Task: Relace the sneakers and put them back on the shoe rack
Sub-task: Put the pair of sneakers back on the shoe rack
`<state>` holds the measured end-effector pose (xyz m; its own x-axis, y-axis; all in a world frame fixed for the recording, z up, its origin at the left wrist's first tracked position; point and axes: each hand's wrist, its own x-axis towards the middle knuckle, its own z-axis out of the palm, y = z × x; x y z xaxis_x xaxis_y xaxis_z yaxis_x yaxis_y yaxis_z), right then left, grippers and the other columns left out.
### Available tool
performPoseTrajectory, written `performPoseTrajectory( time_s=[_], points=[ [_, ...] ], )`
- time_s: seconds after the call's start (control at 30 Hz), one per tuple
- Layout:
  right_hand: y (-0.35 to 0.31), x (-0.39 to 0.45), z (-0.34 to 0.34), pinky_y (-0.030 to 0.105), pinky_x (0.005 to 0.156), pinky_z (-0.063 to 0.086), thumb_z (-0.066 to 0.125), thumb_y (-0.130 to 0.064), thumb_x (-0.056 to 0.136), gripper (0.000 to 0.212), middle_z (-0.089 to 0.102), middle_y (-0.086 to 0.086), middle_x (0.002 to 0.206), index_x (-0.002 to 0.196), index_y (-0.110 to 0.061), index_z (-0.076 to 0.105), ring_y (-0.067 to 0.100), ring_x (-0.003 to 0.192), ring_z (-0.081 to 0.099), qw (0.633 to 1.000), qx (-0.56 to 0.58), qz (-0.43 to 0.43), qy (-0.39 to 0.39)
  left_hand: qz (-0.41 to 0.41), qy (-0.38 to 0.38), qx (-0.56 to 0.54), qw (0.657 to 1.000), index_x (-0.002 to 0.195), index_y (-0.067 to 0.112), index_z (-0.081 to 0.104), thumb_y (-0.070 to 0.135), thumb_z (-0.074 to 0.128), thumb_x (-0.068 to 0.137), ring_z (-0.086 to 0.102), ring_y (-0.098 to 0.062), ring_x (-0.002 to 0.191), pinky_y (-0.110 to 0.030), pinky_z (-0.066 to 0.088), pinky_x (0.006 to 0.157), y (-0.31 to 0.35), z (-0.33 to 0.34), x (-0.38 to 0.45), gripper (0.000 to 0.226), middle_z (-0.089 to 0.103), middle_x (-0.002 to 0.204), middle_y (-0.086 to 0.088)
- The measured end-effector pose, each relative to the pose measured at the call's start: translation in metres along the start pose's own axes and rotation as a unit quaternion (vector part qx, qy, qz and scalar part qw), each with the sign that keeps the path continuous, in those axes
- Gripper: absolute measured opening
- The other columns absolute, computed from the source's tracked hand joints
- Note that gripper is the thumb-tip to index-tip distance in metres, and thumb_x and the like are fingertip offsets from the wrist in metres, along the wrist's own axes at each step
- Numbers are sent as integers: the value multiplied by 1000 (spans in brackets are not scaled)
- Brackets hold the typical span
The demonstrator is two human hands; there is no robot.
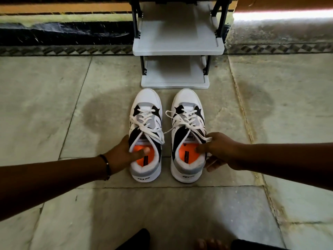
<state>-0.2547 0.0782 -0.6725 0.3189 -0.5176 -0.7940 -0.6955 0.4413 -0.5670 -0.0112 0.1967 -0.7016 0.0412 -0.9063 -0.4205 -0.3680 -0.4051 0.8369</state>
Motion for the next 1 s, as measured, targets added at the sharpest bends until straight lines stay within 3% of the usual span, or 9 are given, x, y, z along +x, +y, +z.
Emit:
performPoseTrajectory(
  time_s=[0.13, 0.23, 0.33, 0.43, 0.57, 0.63, 0.83, 0.9, 1.0],
  points=[
    [-2, 11, 6, 42, 69, 57, 63, -14, 81, 21, 67, 18, 99, 101, -10, 57, 30, 80, 66, 997, -56, -34, 28, 3, -1, 27, 1000, 142, 31, 21, 65, 52, 69, 40, -18, 132, -43, 35, 111, -13, 12, 17, 87, 39, 144, -3],
    [4, 16, 13, 31, 65, 51, 61, -17, 79, 40, 62, 4, 102, 117, -15, 49, 15, 84, 59, 987, -117, -84, 67, 1, 56, -30, 998, 142, 25, 23, 51, 48, 72, 39, -14, 132, -36, 33, 111, -14, 21, 18, 78, 40, 143, 1],
    [14, 19, 23, 22, 68, 43, 55, -11, 83, 53, 55, -5, 111, 129, -31, 37, 7, 89, 54, 983, -75, -147, 81, 13, 84, -89, 992, 140, 24, 27, 44, 47, 78, 41, -5, 129, -23, 34, 108, -17, 30, 16, 68, 43, 142, 6],
    [20, 20, 35, 22, 85, 42, 50, -6, 84, 55, 53, -15, 113, 112, -52, 34, 4, 102, 52, 978, 30, -186, 94, 7, 109, -133, 985, 140, 20, 26, 31, 44, 84, 40, 4, 128, -10, 34, 102, -16, 39, 14, 60, 42, 140, 10],
    [16, 19, 44, 0, 75, 41, 43, -19, 75, 56, 54, -17, 114, 126, -39, 32, -6, 100, 52, 976, 78, -155, 128, -15, 114, -136, 984, 141, 17, 22, 41, 41, 83, 38, -7, 133, -23, 33, 110, -9, 40, 14, 66, 39, 145, 0],
    [9, 14, 43, -7, 72, 36, 45, -15, 82, 52, 52, -10, 118, 127, -36, 29, 3, 101, 52, 979, 64, -137, 136, -37, 99, -125, 987, 142, 16, 18, 41, 40, 83, 35, -9, 134, -18, 31, 110, -3, 35, 14, 68, 35, 147, -1],
    [-13, -8, 35, 8, 64, 38, 46, -18, 91, 46, 64, 5, 120, 136, -25, 39, 21, 99, 60, 983, 21, -81, 160, -81, 91, -125, 985, 136, 19, 25, 20, 39, 83, 32, -9, 129, 6, 25, 94, 38, 16, 5, 54, 34, 134, 9],
    [-25, -28, 29, 11, 62, 39, 47, -21, 91, 46, 66, 7, 116, 136, -25, 41, 17, 89, 59, 981, 7, -87, 171, -79, 105, -141, 981, 131, 26, 26, 16, 38, 82, 35, -13, 130, -4, 29, 99, 63, 10, -9, 51, 38, 134, 6],
    [-50, -75, 14, 3, 60, 40, 50, -20, 88, 49, 68, 0, 109, 136, -26, 42, 12, 85, 59, 978, -7, -95, 187, -100, 118, -147, 977, 136, 22, 30, 18, 38, 82, 40, -22, 132, -33, 33, 110, 108, -2, -36, 55, 41, 143, -5]
  ],
)
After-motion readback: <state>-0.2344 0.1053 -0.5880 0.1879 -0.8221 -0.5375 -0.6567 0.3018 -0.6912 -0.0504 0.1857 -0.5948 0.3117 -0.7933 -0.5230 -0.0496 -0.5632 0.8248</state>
